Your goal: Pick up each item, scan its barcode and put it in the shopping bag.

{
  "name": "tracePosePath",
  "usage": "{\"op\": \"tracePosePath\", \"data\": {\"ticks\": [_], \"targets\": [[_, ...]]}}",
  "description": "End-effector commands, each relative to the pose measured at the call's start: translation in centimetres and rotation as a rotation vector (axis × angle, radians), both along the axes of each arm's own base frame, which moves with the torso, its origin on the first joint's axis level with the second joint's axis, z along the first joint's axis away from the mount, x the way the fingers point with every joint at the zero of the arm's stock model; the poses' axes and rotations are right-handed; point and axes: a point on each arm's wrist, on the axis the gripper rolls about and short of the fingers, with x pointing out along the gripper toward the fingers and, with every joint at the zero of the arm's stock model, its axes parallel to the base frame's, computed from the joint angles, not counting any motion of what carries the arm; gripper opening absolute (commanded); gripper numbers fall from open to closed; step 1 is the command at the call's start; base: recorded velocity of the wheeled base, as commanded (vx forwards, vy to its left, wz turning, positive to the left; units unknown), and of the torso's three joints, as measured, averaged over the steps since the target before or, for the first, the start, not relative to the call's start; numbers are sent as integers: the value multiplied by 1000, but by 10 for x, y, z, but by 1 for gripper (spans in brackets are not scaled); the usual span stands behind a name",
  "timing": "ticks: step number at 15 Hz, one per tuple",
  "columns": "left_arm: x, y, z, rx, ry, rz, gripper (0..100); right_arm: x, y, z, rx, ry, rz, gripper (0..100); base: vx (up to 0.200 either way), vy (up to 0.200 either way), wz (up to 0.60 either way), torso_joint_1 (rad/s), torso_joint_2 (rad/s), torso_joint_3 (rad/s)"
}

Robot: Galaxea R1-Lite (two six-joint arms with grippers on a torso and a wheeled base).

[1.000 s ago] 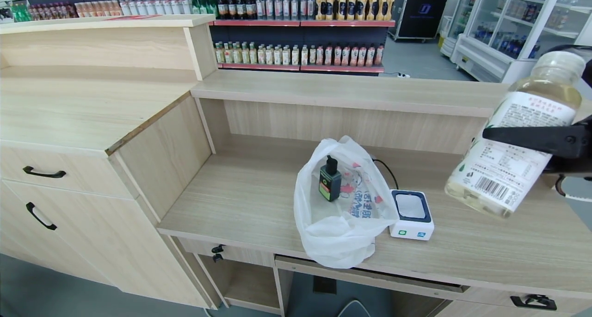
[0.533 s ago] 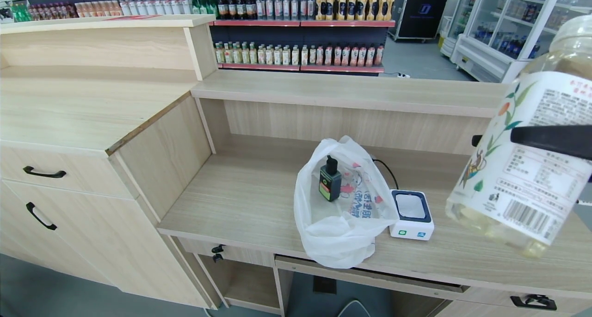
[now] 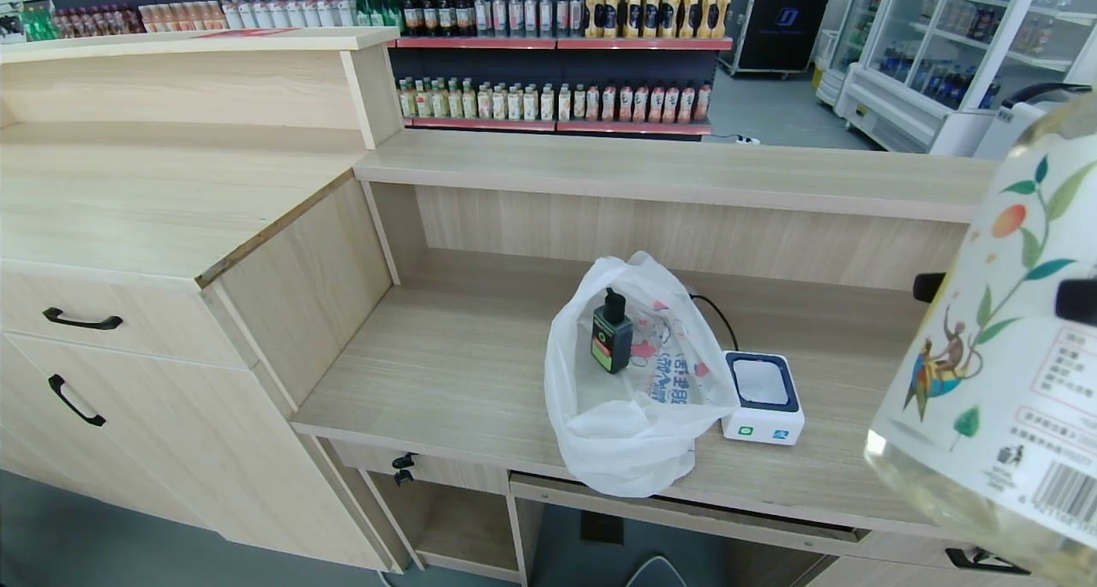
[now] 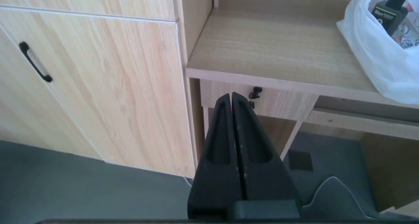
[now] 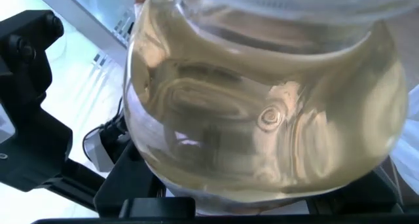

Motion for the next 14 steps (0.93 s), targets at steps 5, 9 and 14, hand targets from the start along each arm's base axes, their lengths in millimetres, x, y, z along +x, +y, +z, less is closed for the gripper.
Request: {"op": "tracePosePath", "data": {"ticks": [5,9,14], "targets": [[0,0,0,0,0,1,0,-6,1,0,4,-9,22,0,0,0,0,0,0,0],[0,0,0,0,0,1,0,-18,0,-1,-8,21,56,0,0,0,0,0,0,0],[0,0,0,0,0,1,0,-21,0,-1,-8,19,64,0,0,0,0,0,0,0]]}}
